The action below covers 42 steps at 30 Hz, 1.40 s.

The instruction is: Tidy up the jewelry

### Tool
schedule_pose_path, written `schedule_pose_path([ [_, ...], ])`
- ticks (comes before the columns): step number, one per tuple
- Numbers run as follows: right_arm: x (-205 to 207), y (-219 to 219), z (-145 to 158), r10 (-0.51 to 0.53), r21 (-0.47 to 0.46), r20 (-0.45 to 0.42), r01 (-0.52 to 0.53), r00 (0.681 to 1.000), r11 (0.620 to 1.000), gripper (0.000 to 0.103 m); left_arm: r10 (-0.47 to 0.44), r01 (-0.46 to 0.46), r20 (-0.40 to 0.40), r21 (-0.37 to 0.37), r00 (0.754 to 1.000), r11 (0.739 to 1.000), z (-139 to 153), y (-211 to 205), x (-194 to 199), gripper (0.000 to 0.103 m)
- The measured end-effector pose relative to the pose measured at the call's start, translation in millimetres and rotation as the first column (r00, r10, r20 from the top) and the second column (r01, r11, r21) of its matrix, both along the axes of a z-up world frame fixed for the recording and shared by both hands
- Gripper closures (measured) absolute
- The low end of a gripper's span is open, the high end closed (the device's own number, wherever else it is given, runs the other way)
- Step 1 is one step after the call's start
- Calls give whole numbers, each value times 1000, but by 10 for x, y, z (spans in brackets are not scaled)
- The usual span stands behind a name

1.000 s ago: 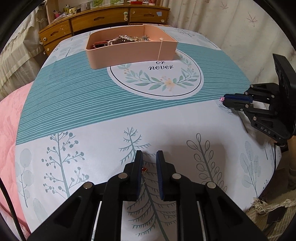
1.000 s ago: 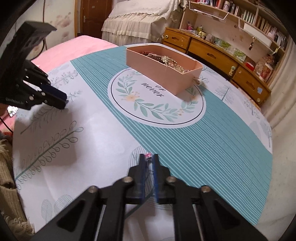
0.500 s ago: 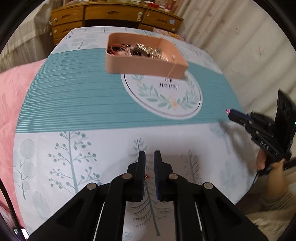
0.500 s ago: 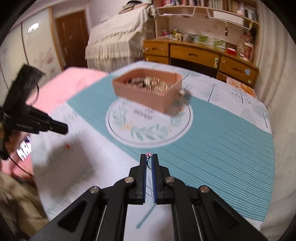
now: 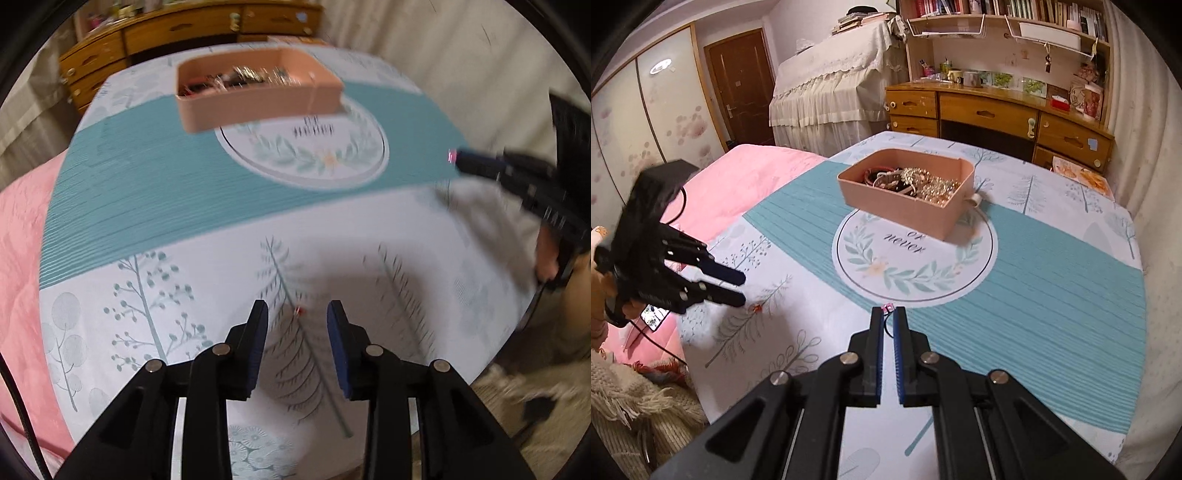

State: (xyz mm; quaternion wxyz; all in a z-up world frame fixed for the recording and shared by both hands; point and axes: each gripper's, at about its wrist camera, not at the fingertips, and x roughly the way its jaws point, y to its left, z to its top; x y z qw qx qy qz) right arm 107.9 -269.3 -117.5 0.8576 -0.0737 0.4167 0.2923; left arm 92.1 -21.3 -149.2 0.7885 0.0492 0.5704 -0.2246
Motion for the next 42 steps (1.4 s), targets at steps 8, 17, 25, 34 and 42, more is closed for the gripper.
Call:
schedule_pose_path([
  [8,-46,-19,-18,-6,3,-14,6,1000,1000,98,-104,99,44,98,994,990,-121,-131,-60,72],
  [17,-25,23,-46,-5,-1,-31,5,1000,1000,98,-191,181,61,142,980,973,-174,-181,-57,76],
  [25,-22,103,-38,-2,5,-38,2,999,1000,98,-219,205,73,163,973,965,-172,-270,-56,93],
  [34,230,381,279,5,41,7,-6,1000,999,98,-168,152,128,125,978,980,262,-198,255,98],
  [42,827,678,650,-38,121,15,36,999,992,98,-60,48,206,60,977,997,917,-28,1015,98],
])
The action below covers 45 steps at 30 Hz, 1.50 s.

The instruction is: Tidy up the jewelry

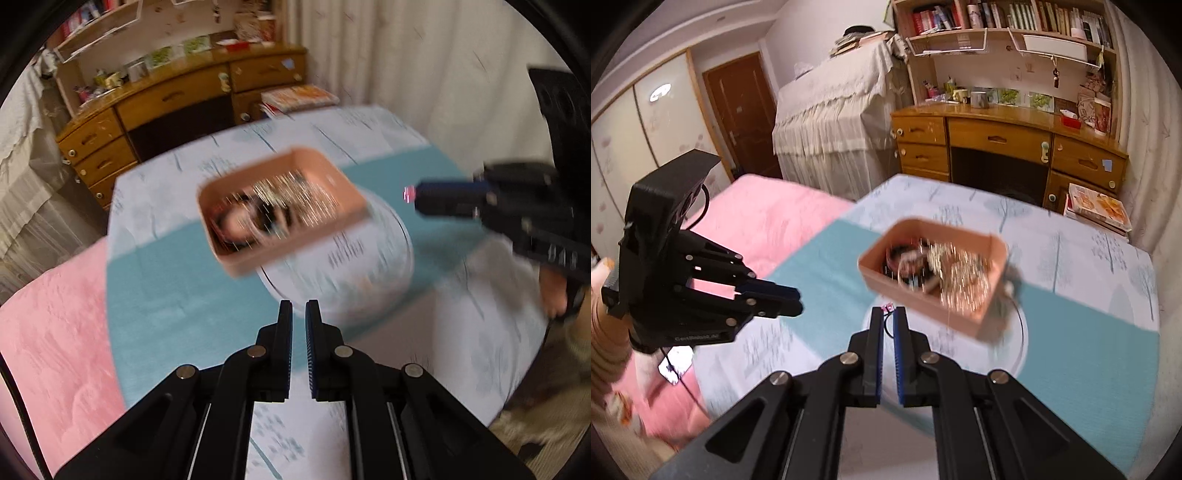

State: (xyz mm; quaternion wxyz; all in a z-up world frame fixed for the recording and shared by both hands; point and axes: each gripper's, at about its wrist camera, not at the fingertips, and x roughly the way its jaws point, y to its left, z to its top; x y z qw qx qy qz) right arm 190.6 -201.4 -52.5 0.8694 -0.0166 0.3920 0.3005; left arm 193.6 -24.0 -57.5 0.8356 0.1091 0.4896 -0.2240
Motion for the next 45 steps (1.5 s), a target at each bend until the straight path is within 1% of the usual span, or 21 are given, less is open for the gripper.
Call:
schedule_pose_path([
  [2,158,49,37,-18,12,-8,18,1000,1000,98,23,-23,1,-17,1000,1000,81,34,203,98],
  [4,317,95,19,-35,3,-26,35,999,999,98,39,-39,5,-9,999,999,94,25,349,98],
  [6,452,155,-45,-42,-3,-57,42,997,999,98,56,-56,-12,-8,998,998,55,33,505,98],
  [10,681,249,-230,-81,-48,-103,76,991,996,98,57,-56,-34,18,998,998,-107,-5,607,98],
  [13,824,255,-370,-127,-67,-128,120,984,991,98,71,-70,-46,16,996,997,-203,-3,697,97],
  [15,934,223,-467,-165,-76,-159,154,974,985,97,82,-81,-47,14,996,997,-245,12,698,92],
  [16,972,194,-511,-173,-64,-186,164,967,984,97,90,-89,-46,11,995,996,-266,22,692,84],
  [17,1014,163,-562,-179,-47,-219,172,959,984,97,93,-93,-47,7,995,996,-283,27,681,72],
  [18,1029,141,-594,-184,-42,-237,180,954,983,97,94,-94,-48,3,994,996,-299,32,661,66],
  [19,1029,117,-620,-194,-42,-247,190,949,981,97,92,-93,-48,0,995,996,-310,38,645,54],
  [20,1012,102,-633,-200,-42,-249,196,948,980,97,88,-89,-44,-7,995,996,-311,42,594,49],
  [25,715,27,-546,-185,9,-228,192,956,981,97,28,-28,-19,-26,999,999,-311,27,283,48],
  [27,505,0,-508,-177,30,-212,188,961,982,97,0,0,-5,-19,1000,1000,-330,17,114,48],
  [29,316,-26,-494,-179,38,-201,190,963,981,97,-22,22,-7,-17,1000,1000,-368,13,-48,48],
  [32,8,-59,-525,-172,51,-213,187,962,981,97,-54,54,-5,-31,999,998,-414,6,-288,48],
  [34,-179,-88,-569,-170,65,-227,189,959,980,97,-82,82,7,-38,997,996,-439,-15,-457,48],
  [36,-334,-106,-612,-172,67,-237,193,956,979,97,-113,114,30,-29,993,993,-471,-48,-619,48],
  [38,-519,-98,-669,-170,68,-240,192,956,979,97,-150,151,53,-11,987,988,-530,-80,-784,48],
  [40,-680,-61,-720,-169,55,-233,187,958,981,97,-195,195,59,2,979,981,-598,-115,-908,48],
  [43,-883,-23,-802,-162,41,-230,176,960,984,97,-287,285,48,33,957,958,-731,-175,-1079,49],
  [45,-998,-5,-854,-151,41,-230,165,961,986,97,-328,326,42,47,944,944,-781,-193,-1136,56],
])
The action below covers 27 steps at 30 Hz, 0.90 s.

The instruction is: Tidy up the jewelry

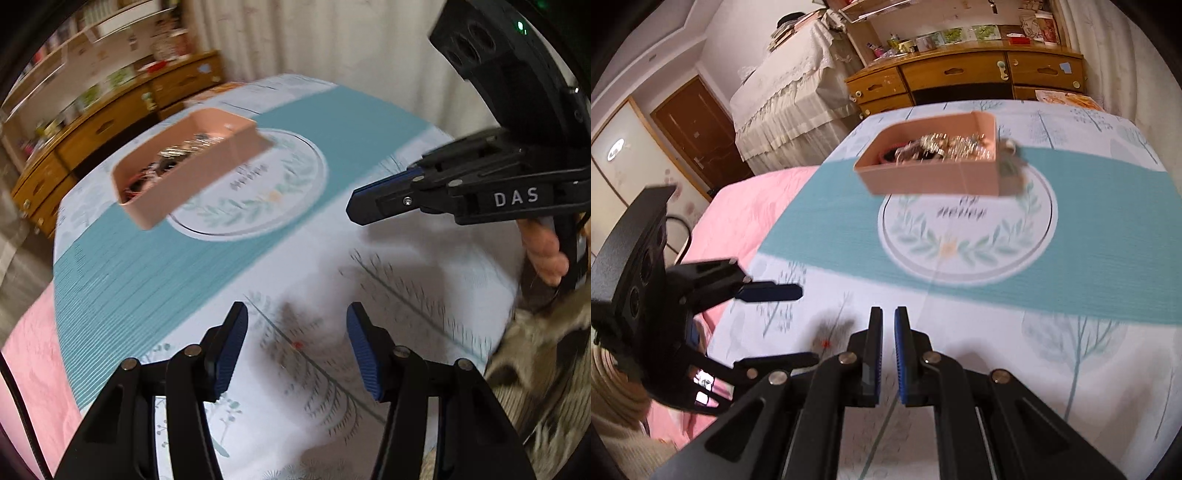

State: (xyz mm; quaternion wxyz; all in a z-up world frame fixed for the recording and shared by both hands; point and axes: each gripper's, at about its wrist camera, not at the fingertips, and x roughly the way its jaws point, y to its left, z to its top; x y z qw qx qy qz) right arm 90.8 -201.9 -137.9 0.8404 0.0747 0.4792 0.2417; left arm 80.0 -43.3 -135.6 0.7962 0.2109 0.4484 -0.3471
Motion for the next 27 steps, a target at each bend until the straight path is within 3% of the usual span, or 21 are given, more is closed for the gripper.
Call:
schedule_pose_path([
  [1,-47,9,-18,6,0,2,-6,1000,1000,97,-29,29,-14,8,999,1000,-41,-8,-15,66],
  [4,-134,21,-65,11,-25,18,-11,1000,1000,97,-56,57,-60,11,997,998,-123,-15,9,81],
  [12,-178,-54,-97,-7,-25,26,8,1000,1000,97,-84,89,-97,54,992,995,-296,-27,68,84],
  [19,-178,-61,-100,1,-34,26,0,1000,999,96,-99,105,-103,60,990,993,-298,-34,50,94],
  [27,-215,2,-95,15,-60,54,-12,998,998,97,-87,95,-106,73,991,993,-293,3,38,90],
])
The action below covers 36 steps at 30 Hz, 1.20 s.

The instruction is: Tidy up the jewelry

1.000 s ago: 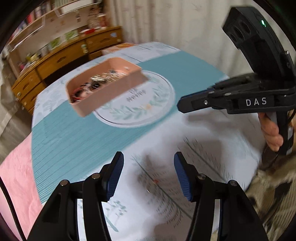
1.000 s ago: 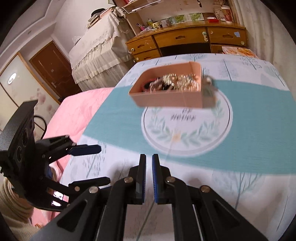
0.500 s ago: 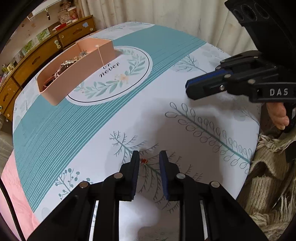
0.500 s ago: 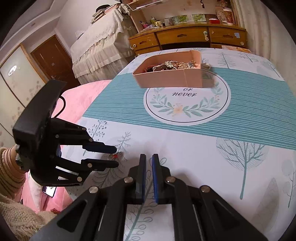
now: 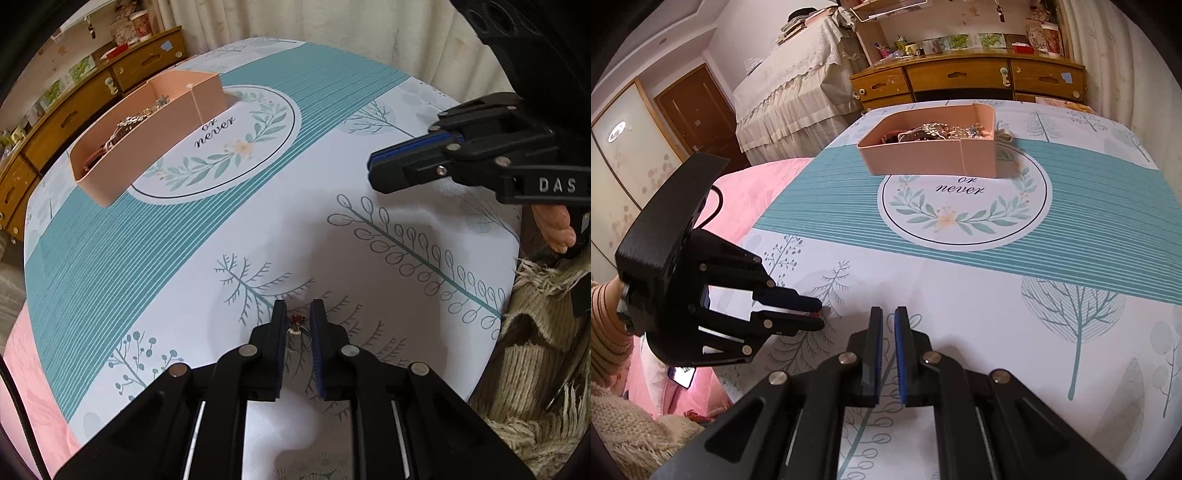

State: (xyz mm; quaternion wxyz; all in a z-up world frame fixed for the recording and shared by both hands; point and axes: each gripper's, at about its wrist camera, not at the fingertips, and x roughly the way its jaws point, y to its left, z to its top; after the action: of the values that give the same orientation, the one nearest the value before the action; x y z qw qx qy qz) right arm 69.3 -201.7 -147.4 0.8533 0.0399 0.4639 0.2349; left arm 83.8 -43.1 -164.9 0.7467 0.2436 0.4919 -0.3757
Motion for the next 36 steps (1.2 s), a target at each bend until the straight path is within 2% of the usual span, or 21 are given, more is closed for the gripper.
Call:
schedule_pose_path([
  [6,-21,23,10,10,-3,12,-10,1000,1000,97,-5,5,8,11,1000,1000,-7,-9,-19,90],
  [12,-34,10,-5,2,7,1,-2,1000,1000,97,-3,3,30,14,1000,1000,-9,-27,-40,93],
  [13,-33,8,-5,2,7,2,-2,1000,1000,97,1,-2,34,15,999,1000,-6,-30,-38,98],
  [18,-35,-1,-1,1,10,11,-1,1000,1000,97,6,-7,30,12,1000,1000,-13,-38,-17,98],
  [24,-40,-12,-8,-5,18,6,5,1000,1000,97,46,-46,32,-23,998,999,65,-5,49,98],
  [30,31,-15,47,-5,32,7,5,1000,999,97,114,-112,43,-64,992,992,317,75,266,98],
  [36,486,-92,351,-39,116,4,38,999,993,97,212,-201,113,-101,971,974,753,79,702,98],
])
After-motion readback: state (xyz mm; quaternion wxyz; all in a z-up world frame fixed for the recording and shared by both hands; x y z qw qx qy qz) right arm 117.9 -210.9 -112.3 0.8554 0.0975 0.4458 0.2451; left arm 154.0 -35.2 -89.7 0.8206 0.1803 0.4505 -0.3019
